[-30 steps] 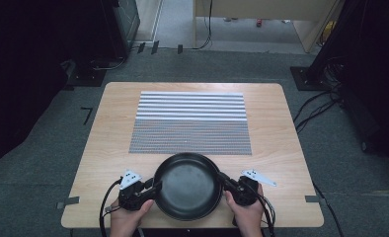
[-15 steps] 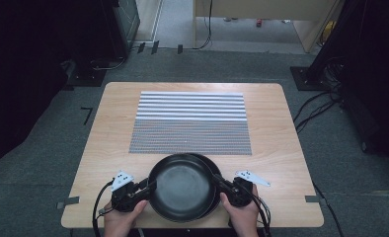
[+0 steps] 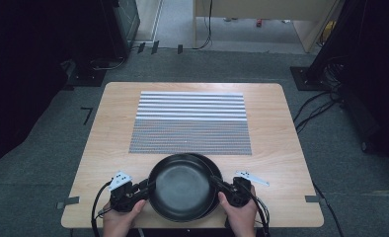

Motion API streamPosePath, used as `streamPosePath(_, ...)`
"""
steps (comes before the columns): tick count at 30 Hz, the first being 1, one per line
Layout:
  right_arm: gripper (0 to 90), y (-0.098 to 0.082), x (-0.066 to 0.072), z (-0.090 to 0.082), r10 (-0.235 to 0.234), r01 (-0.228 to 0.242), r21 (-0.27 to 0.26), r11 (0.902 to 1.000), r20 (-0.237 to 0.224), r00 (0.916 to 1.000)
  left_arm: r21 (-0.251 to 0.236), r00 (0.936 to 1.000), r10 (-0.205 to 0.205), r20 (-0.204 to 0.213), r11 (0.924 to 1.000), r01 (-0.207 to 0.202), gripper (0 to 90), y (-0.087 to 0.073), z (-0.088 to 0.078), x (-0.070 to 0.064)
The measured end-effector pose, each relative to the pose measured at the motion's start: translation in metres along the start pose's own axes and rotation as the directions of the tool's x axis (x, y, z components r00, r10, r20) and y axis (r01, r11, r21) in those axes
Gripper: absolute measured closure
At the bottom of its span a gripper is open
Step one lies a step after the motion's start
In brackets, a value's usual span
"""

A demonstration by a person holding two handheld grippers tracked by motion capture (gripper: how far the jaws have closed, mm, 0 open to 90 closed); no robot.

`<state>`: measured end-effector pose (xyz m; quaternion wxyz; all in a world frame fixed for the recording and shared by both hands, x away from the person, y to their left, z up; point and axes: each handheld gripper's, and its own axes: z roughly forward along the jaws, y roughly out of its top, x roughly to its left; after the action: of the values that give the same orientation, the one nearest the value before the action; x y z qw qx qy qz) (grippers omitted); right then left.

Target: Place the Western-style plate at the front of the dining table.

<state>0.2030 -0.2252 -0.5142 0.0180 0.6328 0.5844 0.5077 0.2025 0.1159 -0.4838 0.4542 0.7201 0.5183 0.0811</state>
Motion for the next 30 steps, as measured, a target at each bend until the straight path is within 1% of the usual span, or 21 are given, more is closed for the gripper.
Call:
streamPosePath(3,80.9,0.0,0.0,0.0,0.008,-0.008,-0.002,1.0,0.002,1.0,-0.001,1.0,0.002,0.001,1.0,-0.002,68.8,-0.001,0.0,0.0)
streamPosePath(4,81.5,0.0,0.0,0.001,0.026,-0.026,-0.003,0.9997,0.0,0.9997,-0.002,1.0,0.003,0.0,1.0,-0.003,68.5,-0.001,0.0,0.0)
streamPosePath(5,81.5,0.0,0.0,0.001,0.026,-0.026,-0.003,0.9997,0.0,0.9997,-0.002,1.0,0.003,0.0,1.0,-0.003,68.4,-0.001,0.0,0.0)
streamPosePath(6,82.5,0.001,-0.001,0.001,0.053,-0.053,0.001,0.9986,-0.005,0.9986,-0.005,1.0,-0.002,-0.002,1.0,0.002,68.1,-0.001,0.0,-0.001)
streamPosePath(7,82.5,0.001,-0.001,0.001,0.053,-0.053,0.001,0.9986,-0.005,0.9986,-0.003,1.0,-0.005,-0.004,1.0,0.005,68.1,-0.002,0.0,-0.001)
streamPosePath(8,83.2,0.002,-0.002,0.002,0.077,-0.077,0.0,0.9971,-0.011,0.997,0.007,0.9999,-0.012,0.005,0.9999,0.012,66.1,-0.002,0.002,-0.002)
streamPosePath(9,83.2,0.002,-0.002,0.002,0.077,-0.077,0.0,0.9971,-0.011,0.997,0.007,0.9999,-0.012,0.005,0.9999,0.012,65.3,-0.002,0.002,-0.002)
streamPosePath(10,84.0,0.003,-0.003,0.002,0.111,-0.111,0.005,0.9938,-0.021,0.9936,0.009,0.9996,-0.022,0.015,0.9997,0.022,65.2,-0.003,0.003,-0.002)
streamPosePath(11,84.3,0.003,-0.004,0.002,0.125,-0.125,0.006,0.9921,-0.027,0.9918,0.009,0.9996,-0.022,0.015,0.9997,0.022,65.1,-0.003,0.003,-0.002)
streamPosePath(12,84.3,0.003,-0.004,0.002,0.125,-0.125,0.006,0.9921,-0.027,0.9918,0.011,0.9996,-0.022,0.019,0.9997,0.022,65.1,-0.003,0.003,-0.001)
streamPosePath(13,84.7,0.003,-0.005,0.002,0.142,-0.142,0.008,0.9899,-0.035,0.9893,0.013,0.9994,-0.025,0.025,0.9996,0.025,65.1,-0.003,0.003,0.0)
streamPosePath(14,85.2,0.003,-0.007,0.002,0.172,-0.171,0.01,0.9852,-0.047,0.9841,0.014,0.999,-0.032,0.031,0.9994,0.031,65.3,-0.003,0.003,0.0)
streamPosePath(17,85.4,0.004,-0.008,0.003,0.181,-0.181,0.01,0.9835,-0.051,0.9822,0.02,0.9985,-0.039,0.038,0.999,0.039,66.0,-0.003,0.003,0.001)
streamPosePath(19,85.6,0.005,-0.009,0.003,0.194,-0.194,0.009,0.981,-0.054,0.9795,0.026,0.9977,-0.05,0.046,0.9985,0.049,66.2,-0.003,0.003,0.002)
streamPosePath(20,85.7,0.006,-0.01,0.004,0.207,-0.207,0.005,0.9784,-0.054,0.9769,0.032,0.9965,-0.061,0.057,0.9977,0.059,67.0,-0.003,0.003,0.002)
streamPosePath(22,85.8,0.007,-0.012,0.004,0.213,-0.213,0.004,0.9771,-0.054,0.9756,0.034,0.9959,-0.066,0.063,0.9974,0.064,67.5,-0.003,0.003,0.003)
streamPosePath(27,85.9,0.007,-0.011,0.003,0.209,-0.209,-0.002,0.9779,-0.053,0.9765,0.033,0.9946,-0.077,0.07,0.9966,0.075,67.8,-0.004,0.004,0.003)
streamPosePath(30,86.1,0.008,-0.009,0.001,0.196,-0.197,-0.01,0.9804,-0.055,0.9791,0.035,0.9934,-0.089,0.072,0.9956,0.087,67.9,-0.004,0.004,0.004)
